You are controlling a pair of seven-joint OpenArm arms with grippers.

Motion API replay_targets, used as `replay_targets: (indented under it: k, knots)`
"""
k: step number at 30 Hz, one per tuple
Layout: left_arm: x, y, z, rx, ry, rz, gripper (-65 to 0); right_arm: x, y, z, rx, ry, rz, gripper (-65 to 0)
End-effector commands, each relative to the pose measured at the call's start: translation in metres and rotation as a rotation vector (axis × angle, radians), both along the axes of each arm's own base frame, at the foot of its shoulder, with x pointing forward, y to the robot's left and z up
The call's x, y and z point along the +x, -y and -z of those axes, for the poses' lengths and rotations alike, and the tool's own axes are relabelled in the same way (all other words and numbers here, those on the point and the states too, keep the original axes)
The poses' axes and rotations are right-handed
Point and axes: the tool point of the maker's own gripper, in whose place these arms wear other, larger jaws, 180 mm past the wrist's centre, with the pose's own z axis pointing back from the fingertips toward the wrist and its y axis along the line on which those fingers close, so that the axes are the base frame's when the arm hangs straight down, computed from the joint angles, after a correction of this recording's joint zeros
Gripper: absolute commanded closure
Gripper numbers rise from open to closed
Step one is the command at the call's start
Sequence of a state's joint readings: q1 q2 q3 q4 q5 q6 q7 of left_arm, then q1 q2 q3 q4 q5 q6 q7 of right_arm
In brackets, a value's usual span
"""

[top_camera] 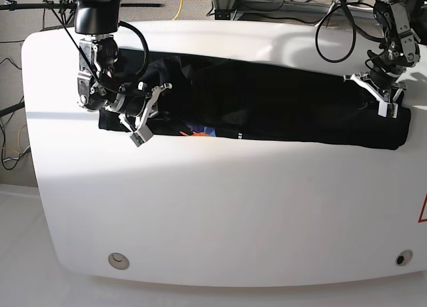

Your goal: Fold the T-shirt properly

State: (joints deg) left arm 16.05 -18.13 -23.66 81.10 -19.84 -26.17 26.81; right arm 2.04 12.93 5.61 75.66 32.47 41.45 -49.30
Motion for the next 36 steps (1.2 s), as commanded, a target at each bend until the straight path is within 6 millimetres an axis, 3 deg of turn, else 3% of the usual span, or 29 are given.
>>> replay_targets:
  k: [1, 9, 11, 21, 29, 36]
  knots:
    - [-0.002, -0.019, 0.005, 0.048, -0.061, -0.026, -0.7, -0.009, 0.021, 0.018, -0.115, -0.07, -0.01, 0.0]
    - [0.0, -0.018, 0.014, 0.005, -0.089, 0.019, -0.9, -0.012, 0.023, 0.022, -0.123, -0.08, -0.01, 0.0]
    - [-0.005, -0.018, 0.026, -0.031, -0.112, 0.02, -1.0, -0.01, 0.029, 0.023, -0.129, -0.073, 0.01, 0.0]
    - [0.004, -0.019, 0.03, -0.028, -0.126, 0.023, -0.9, -0.007, 0.035, 0.027, -0.159, -0.087, 0.019, 0.0]
    - [0.008, -0.023, 0.025, -0.008, -0.108, 0.008, -1.0, -0.001, 0.038, 0.023, -0.175, -0.082, 0.016, 0.0]
    - [0.02, -0.035, -0.001, 0.098, -0.084, 0.004, -4.5, 0.008, 0.035, -0.002, -0.202, -0.04, -0.016, 0.0]
